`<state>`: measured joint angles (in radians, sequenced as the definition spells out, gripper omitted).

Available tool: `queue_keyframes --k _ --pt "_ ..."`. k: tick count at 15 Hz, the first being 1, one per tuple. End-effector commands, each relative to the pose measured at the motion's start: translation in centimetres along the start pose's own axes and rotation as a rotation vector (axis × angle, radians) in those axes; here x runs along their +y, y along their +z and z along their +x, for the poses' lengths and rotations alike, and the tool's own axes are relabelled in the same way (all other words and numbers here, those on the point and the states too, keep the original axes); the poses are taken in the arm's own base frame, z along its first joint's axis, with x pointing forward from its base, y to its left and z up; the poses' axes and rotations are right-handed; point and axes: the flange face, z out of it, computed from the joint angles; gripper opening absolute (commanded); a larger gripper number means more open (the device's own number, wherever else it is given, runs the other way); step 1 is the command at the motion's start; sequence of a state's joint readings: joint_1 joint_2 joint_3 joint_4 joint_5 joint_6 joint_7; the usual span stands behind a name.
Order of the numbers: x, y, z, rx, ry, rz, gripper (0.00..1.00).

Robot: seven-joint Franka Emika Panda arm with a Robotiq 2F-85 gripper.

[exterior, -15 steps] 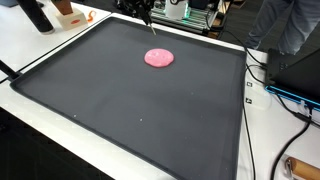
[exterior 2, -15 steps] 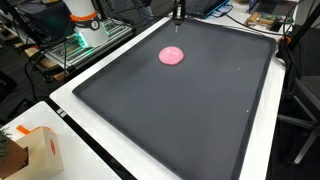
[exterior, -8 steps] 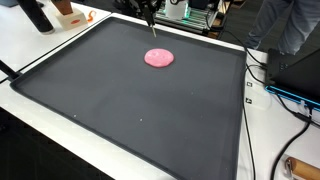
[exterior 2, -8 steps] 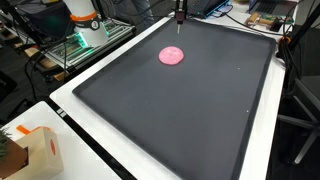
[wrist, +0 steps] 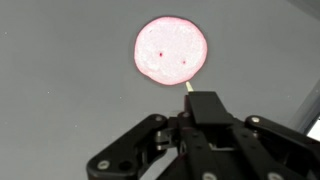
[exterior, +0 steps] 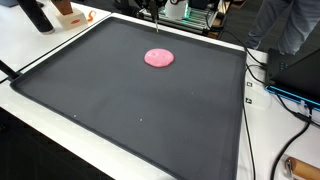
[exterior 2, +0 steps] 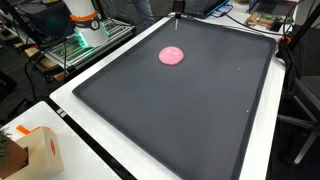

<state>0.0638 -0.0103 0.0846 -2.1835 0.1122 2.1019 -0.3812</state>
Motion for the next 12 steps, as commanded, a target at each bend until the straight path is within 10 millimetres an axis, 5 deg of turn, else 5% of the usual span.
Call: queue_keyframes --k 1,12 --pt "-0.2 -0.24 -0.03 0.001 -0.001 -0.005 0.12" --pt "-0.29 -0.1 -0.25 0.006 -0.002 -0.01 0.12"
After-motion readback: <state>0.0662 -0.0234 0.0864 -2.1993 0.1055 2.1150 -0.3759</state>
